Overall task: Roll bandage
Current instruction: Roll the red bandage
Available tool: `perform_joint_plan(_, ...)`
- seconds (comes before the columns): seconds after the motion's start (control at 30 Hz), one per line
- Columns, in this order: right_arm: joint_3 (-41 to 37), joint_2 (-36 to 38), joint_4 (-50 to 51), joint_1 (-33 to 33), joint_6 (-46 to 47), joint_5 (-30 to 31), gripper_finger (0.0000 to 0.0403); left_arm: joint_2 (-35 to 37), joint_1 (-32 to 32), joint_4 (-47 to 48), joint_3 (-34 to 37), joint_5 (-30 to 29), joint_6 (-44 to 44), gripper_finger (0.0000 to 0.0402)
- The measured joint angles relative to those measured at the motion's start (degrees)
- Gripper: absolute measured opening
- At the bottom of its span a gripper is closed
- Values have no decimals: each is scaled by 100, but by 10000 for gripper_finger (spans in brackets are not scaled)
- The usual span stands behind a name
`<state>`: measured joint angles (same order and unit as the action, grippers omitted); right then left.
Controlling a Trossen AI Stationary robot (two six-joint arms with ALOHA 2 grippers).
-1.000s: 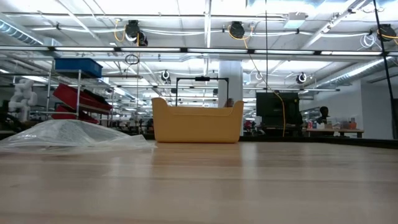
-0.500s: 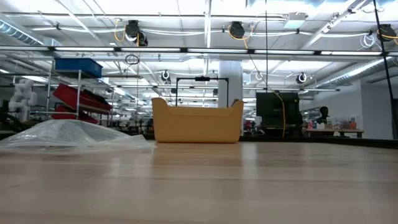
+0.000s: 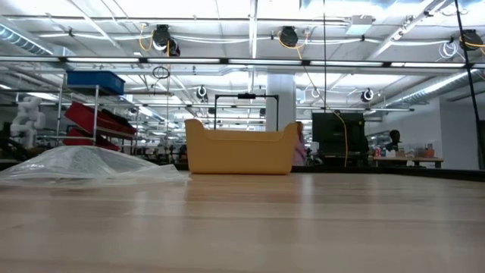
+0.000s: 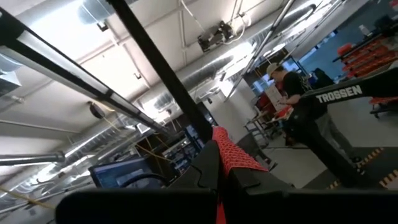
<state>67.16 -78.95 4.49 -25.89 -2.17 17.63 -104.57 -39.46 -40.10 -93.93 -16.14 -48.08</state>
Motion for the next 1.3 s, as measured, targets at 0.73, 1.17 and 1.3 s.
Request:
perform_joint_plan(0.73, 0, -18, 7, 42, -149, 26, 16, -352, -38, 339, 2, -55, 577, 14)
perform_joint_plan(1.17, 0, -18, 13, 42, -170, 28, 16, -352, -86, 1017, 2, -184, 1042, 142)
perform_joint_plan(1.3, 0, -17, 11, 44, -173, 28, 16, -359, -86, 1103, 2, -168, 1060, 152)
